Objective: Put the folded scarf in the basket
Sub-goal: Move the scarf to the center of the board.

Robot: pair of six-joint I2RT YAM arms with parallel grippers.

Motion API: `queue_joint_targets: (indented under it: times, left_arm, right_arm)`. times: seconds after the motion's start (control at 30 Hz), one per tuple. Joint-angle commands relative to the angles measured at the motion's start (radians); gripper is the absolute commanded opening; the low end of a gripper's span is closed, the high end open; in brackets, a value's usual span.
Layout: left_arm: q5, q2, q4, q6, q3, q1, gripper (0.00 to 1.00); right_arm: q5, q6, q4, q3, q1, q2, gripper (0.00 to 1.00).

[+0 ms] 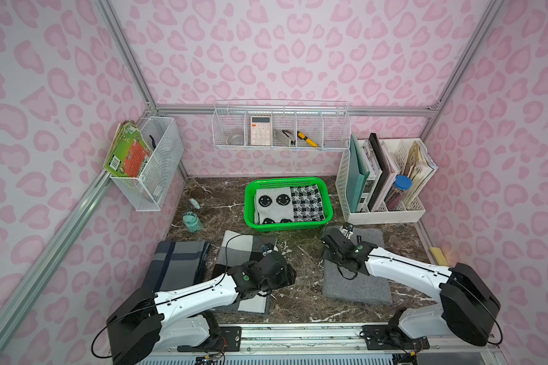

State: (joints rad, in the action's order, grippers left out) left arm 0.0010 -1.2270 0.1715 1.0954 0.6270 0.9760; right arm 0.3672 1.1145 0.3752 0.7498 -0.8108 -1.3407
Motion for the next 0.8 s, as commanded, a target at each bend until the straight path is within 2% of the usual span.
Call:
queue_joint_targets:
  times: [0.0,0.13,0.33,0.5,0.7,0.77]
  left_arm:
    - [0.076,-0.069,-0.082,-0.028,0.059,0.038,0.70]
    - [0.083,-0.179,-0.089,-0.037,0.146,0.097,0.68]
    - [0.175,-0.354,-0.116,0.002,0.240,0.116,0.63]
    - [0.250,-0.464,-0.155,0.014,0.286,0.117,0.62]
    - [0.273,-0.526,-0.118,0.000,0.350,0.118,0.60]
    - [0.268,-0.548,-0.080,-0.005,0.377,0.117,0.53]
  right_arm:
    - [0.087,-0.054,-0.001,-0.079,0.002,0.108,0.65]
    - [0.145,-0.053,-0.001,-0.192,0.031,0.256,0.64]
    - [-0.019,-0.188,-0.158,-0.343,0.207,0.384,0.68]
    - [-0.127,-0.265,-0.226,-0.378,0.333,0.409,0.67]
    - [-0.187,-0.327,-0.297,-0.403,0.365,0.351,0.67]
    - [-0.200,-0.335,-0.298,-0.400,0.372,0.315,0.65]
